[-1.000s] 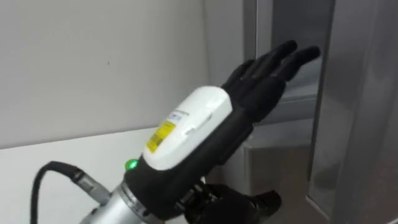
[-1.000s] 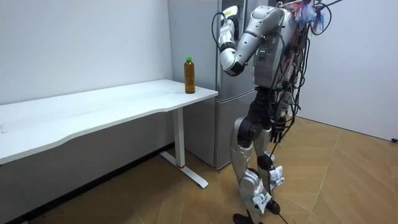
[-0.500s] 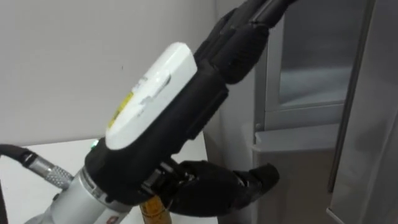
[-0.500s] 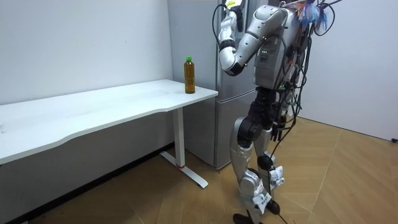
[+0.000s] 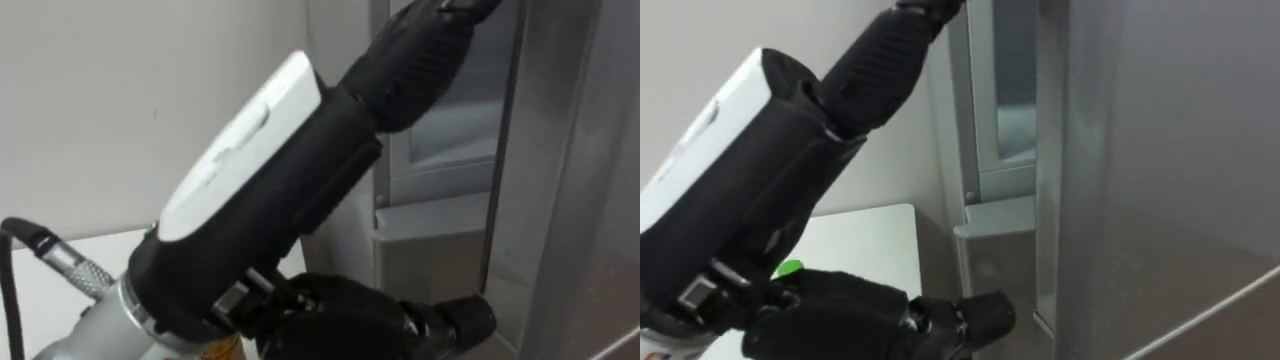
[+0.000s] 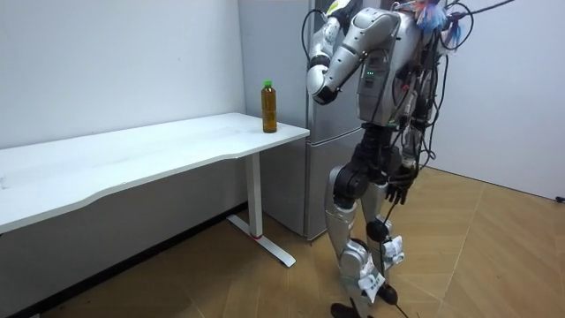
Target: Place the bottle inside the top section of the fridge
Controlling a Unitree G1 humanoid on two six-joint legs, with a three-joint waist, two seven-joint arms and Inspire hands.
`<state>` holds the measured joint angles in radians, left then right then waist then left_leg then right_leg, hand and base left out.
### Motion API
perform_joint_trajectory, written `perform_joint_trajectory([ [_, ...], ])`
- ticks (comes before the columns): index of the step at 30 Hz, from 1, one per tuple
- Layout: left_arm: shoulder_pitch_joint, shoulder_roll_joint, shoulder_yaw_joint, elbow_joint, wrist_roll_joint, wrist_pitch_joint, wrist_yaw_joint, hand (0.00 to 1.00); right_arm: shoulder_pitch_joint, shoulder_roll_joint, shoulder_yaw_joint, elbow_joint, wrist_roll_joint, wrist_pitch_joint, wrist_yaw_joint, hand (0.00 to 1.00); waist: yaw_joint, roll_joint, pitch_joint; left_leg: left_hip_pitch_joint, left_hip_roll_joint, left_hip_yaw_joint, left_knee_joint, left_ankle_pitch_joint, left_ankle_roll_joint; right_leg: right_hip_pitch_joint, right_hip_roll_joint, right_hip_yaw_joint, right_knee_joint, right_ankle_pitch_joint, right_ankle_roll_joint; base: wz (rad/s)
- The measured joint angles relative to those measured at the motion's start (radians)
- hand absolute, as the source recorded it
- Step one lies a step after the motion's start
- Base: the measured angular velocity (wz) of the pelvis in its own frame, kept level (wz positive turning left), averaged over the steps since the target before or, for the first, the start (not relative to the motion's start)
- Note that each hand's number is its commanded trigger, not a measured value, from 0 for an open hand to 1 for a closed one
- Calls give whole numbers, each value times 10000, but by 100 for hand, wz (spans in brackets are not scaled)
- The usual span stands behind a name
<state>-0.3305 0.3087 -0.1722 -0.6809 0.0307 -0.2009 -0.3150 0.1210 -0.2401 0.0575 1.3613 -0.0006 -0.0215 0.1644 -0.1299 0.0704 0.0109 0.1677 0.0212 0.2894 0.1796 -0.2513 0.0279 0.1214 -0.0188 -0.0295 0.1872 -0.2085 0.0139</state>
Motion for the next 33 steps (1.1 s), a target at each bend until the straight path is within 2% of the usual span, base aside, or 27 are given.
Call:
perform_joint_trajectory([
  [2, -7, 0, -28, 0, -43, -2, 1, 0, 1, 3, -40, 12, 160, -7, -15, 0, -150, -4, 2, 10, 25, 105, -5, -3, -4, -38, 16, 43, -5, 44, 1, -19],
  [5, -7, -2, -288, 18, -759, 13, -36, 0, -34, 3, -166, -18, 281, -4, 1, 0, -314, 5, -5, 2, 55, 381, -117, -14, -21, -256, 75, 310, 28, 73, -1, -28],
  [11, -128, -92, -1101, 370, -3120, 140, -495, 0, -77, -3, -233, -33, 563, 55, 47, 0, -762, 23, -13, 37, 169, 834, -188, -51, -28, -388, 208, 573, -11, 373, 11, -24],
  [14, -199, -328, -1549, 870, -3982, -21, -766, 0, -210, -10, -303, -41, 737, 242, 8, 0, -1081, 13, 1, 129, 197, 1007, -168, -98, -42, -388, 261, 705, 8, 410, 12, -23],
  [16, -223, -609, -1907, 1497, -4749, -212, -1122, 0, -248, -22, -319, -90, 737, 241, -5, 0, -1357, 31, 27, 184, 248, 1239, -174, -134, -43, -359, 307, 820, -6, 476, 11, -22],
  [18, -222, -650, -2185, 2056, -4876, -183, -1361, 0, -240, -17, -379, -121, 746, 253, -12, 0, -1561, 19, 37, 199, 289, 1394, -164, -179, -49, -378, 336, 856, 8, 512, 9, -27],
  [19, -213, -606, -2444, 2535, -4908, 71, -1517, 0, -249, -14, -373, -142, 756, 271, -33, 0, -1656, 33, 46, 176, 325, 1519, -122, -209, -53, -442, 366, 890, 12, 560, 10, -34],
  [21, -178, -739, -2755, 2784, -4993, 58, -1729, 0, -260, 3, -355, -192, 755, 316, -103, 0, -1693, 25, 74, 138, 367, 1758, -109, -235, -80, -582, 441, 1119, 23, 632, -1, -40],
  [23, -180, -848, -3025, 3116, -4991, 77, -1913, 0, -242, 0, -334, -185, 747, 380, -142, 0, -1917, 17, 82, 141, 385, 1828, -109, -241, -89, -601, 466, 1184, 17, 658, -3, -23],
  [26, -186, -1169, -3370, 3603, -4877, 386, -2071, 0, -206, 49, -275, -196, 754, 497, -157, 0, -2080, 1, 100, 151, 398, 1992, -122, -241, -93, -702, 502, 1307, 60, 664, -8, -15],
  [28, -186, -1319, -3584, 4010, -4568, 769, -2161, 0, -203, 74, -273, -362, 746, 668, -87, 0, -2267, -6, 104, 117, 392, 1995, -116, -242, -94, -752, 502, 1312, 56, 664, -7, 0],
  [29, -186, -1336, -3657, 4104, -4490, 906, -2169, 0, -204, 82, -271, -397, 749, 668, -88, 0, -2289, -6, 104, 100, 390, 1998, -116, -242, -95, -791, 503, 1321, 46, 664, -7, -6],
  [31, -186, -1362, -3974, 4495, -4151, 1504, -2194, 0, -221, 92, -221, -539, 760, 662, -89, 0, -2317, -4, 104, -27, 378, 2053, -66, -236, -95, -1011, 508, 1353, 60, 663, -7, -8],
  [33, -185, -1358, -4146, 4701, -3889, 1886, -2201, 0, -219, 93, -198, -563, 757, 666, -89, 0, -2403, -5, 104, -104, 383, 2054, -63, -232, -98, -1081, 518, 1360, 43, 663, -7, -2],
])
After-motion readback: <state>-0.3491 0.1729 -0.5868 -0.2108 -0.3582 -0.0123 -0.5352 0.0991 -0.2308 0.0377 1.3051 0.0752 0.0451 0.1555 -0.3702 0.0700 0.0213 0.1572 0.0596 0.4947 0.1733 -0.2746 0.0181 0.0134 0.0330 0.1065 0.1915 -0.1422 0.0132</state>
